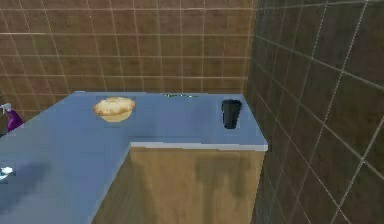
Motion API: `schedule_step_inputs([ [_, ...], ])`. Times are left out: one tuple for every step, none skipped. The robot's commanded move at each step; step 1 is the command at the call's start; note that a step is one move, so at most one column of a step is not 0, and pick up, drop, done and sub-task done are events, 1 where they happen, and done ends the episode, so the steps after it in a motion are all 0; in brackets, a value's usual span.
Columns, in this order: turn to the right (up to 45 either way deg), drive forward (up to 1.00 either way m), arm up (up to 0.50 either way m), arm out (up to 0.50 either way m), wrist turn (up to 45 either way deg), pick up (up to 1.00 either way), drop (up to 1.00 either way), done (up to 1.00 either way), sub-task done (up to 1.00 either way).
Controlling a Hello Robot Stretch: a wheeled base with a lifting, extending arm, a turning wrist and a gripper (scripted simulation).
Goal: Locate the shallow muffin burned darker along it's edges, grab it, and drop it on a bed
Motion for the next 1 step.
schedule_step_inputs([
  [-9.0, 0.00, 0.00, 0.00, 0.0, 0.00, 0.00, 0.00, 0.00],
])
